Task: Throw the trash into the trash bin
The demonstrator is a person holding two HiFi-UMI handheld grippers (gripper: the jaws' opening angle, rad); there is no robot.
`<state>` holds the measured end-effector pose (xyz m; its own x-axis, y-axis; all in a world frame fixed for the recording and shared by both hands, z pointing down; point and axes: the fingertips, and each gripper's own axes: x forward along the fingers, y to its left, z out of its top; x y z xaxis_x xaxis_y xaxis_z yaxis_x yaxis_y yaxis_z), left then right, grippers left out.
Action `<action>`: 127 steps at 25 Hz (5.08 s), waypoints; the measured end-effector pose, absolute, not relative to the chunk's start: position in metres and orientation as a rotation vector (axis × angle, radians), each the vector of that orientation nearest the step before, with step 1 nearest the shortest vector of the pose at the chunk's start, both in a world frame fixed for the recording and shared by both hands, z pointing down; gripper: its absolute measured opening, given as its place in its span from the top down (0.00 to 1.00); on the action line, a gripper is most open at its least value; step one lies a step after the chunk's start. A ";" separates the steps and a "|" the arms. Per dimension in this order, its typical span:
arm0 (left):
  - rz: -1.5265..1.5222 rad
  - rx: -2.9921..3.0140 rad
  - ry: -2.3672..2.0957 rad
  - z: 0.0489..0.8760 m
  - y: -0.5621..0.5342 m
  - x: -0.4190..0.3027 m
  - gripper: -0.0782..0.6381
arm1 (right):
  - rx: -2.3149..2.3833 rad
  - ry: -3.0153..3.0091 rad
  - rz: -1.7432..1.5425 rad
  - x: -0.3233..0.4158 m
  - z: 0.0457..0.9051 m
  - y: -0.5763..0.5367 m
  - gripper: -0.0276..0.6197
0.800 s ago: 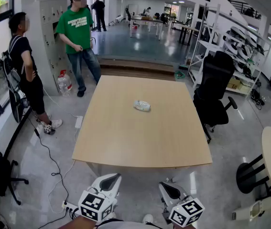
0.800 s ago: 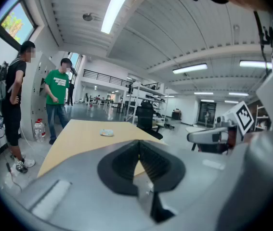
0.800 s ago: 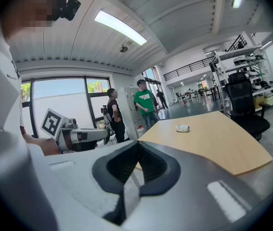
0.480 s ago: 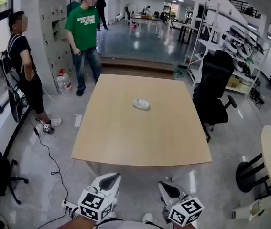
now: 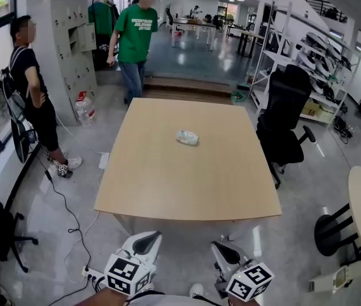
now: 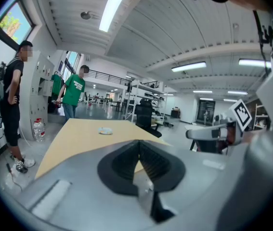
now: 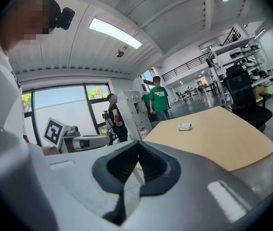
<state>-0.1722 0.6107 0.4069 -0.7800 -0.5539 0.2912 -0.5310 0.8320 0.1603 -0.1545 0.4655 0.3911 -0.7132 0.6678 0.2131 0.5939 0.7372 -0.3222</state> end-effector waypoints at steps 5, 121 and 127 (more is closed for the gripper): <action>-0.098 0.796 -2.697 0.405 0.610 -0.172 0.88 | -0.962 -2.614 0.332 -0.157 0.394 0.458 0.95; -0.097 0.558 -2.396 0.524 0.614 -0.502 0.88 | -1.220 -2.098 -0.663 -0.682 0.555 0.511 0.73; -0.109 0.568 -2.332 0.537 0.591 -0.486 0.88 | -1.357 -1.881 -0.772 -0.709 0.583 0.523 0.68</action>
<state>-0.4859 0.5905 0.5374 -0.6423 -0.4295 0.6348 -0.3682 0.8993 0.2360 -0.7093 0.5226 0.5827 -0.2225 0.5520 0.8036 0.9574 0.2795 0.0730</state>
